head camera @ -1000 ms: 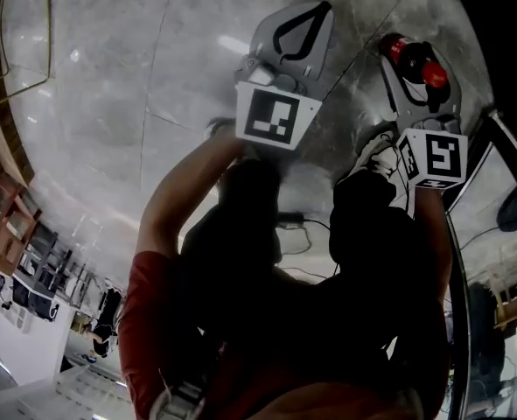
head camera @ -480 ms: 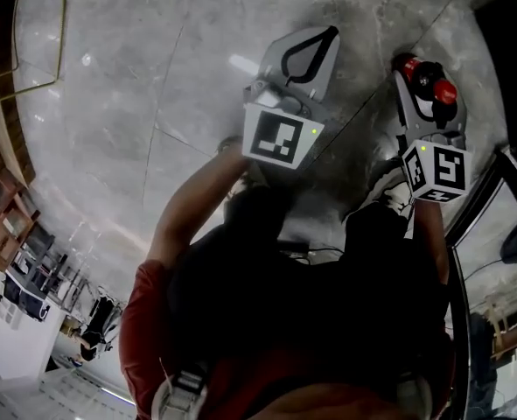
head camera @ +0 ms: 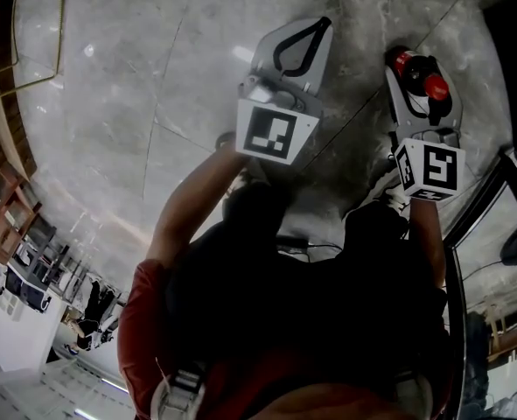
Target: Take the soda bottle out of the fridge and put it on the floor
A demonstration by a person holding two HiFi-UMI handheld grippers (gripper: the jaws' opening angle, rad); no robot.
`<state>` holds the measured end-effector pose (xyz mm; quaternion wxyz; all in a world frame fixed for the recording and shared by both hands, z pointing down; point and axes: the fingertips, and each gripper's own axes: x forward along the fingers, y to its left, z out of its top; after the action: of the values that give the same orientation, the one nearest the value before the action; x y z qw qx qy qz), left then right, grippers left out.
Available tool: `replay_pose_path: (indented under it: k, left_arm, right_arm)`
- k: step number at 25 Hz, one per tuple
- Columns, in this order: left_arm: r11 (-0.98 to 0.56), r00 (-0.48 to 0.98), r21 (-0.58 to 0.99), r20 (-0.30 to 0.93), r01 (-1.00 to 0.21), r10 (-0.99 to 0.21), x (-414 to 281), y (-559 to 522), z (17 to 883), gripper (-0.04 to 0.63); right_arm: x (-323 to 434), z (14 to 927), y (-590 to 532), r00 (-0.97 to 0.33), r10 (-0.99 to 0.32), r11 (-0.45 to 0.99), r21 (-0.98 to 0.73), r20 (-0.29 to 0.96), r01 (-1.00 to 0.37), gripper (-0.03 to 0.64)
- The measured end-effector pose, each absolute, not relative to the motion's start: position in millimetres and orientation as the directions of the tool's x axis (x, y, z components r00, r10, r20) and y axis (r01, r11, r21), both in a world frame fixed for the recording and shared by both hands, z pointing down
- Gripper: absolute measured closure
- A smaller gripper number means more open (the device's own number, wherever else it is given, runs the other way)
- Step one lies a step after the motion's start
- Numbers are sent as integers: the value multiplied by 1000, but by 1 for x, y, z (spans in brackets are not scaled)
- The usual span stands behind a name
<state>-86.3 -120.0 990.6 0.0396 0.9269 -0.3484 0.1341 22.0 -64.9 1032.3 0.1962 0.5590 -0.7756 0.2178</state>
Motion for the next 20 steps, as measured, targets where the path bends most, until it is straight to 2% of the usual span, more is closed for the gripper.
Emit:
replay_pose_path:
  k: [20]
  left_arm:
    - [-775, 737, -68, 266, -629, -621, -86, -98, 978, 597]
  right_arm:
    - [26, 1040, -57, -276, -788, 269, -94, 551, -958, 313]
